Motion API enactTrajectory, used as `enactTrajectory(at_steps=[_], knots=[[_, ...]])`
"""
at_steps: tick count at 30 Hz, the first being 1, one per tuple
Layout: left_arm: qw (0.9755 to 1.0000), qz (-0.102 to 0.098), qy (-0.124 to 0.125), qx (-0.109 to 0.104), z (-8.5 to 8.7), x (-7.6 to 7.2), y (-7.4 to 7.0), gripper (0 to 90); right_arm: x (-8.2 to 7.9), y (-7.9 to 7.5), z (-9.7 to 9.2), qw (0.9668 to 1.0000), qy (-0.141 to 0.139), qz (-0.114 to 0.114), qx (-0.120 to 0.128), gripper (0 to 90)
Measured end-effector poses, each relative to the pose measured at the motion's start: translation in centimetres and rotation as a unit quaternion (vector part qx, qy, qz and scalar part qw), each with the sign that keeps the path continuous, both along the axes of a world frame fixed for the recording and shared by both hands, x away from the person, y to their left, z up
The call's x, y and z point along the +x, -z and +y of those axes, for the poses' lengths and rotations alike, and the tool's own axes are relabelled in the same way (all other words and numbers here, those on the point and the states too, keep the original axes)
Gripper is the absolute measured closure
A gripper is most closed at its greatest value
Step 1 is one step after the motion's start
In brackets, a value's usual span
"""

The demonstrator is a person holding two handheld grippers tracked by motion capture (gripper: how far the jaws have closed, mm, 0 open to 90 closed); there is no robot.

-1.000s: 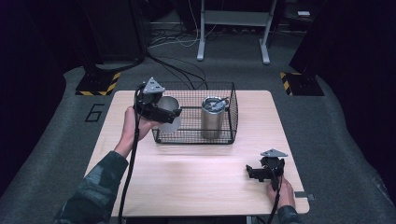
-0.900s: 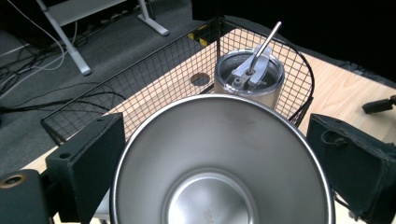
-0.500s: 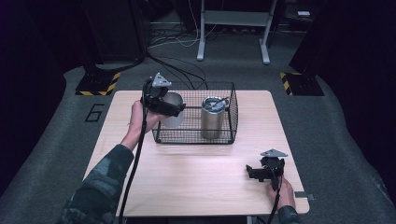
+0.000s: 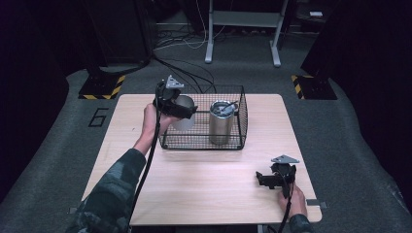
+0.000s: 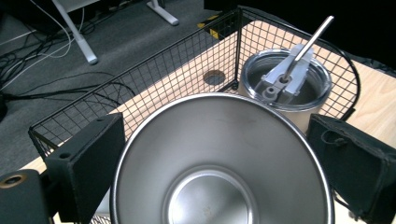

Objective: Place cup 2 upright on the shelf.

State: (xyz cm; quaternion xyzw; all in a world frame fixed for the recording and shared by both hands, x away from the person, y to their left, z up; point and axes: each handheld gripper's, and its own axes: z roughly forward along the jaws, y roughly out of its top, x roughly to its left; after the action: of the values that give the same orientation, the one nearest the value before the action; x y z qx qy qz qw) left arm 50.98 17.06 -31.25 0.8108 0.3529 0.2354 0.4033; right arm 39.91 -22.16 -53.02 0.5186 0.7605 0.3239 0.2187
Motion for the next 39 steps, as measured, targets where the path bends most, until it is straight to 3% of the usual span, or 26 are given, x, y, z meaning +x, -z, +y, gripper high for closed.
enactTrajectory(at_steps=[13,39], knots=[[0.9998,0.016,-0.013,0.003,0.1,1.7,1.3,6.6,0.0,0.0,0.0,1.0,0.0,0.0,0.0,0.0],[0.9985,0.048,-0.025,0.012,-1.8,3.6,5.0,6.7,0.1,0.0,0.0,1.0,-0.001,-0.003,0.001,0.0]])
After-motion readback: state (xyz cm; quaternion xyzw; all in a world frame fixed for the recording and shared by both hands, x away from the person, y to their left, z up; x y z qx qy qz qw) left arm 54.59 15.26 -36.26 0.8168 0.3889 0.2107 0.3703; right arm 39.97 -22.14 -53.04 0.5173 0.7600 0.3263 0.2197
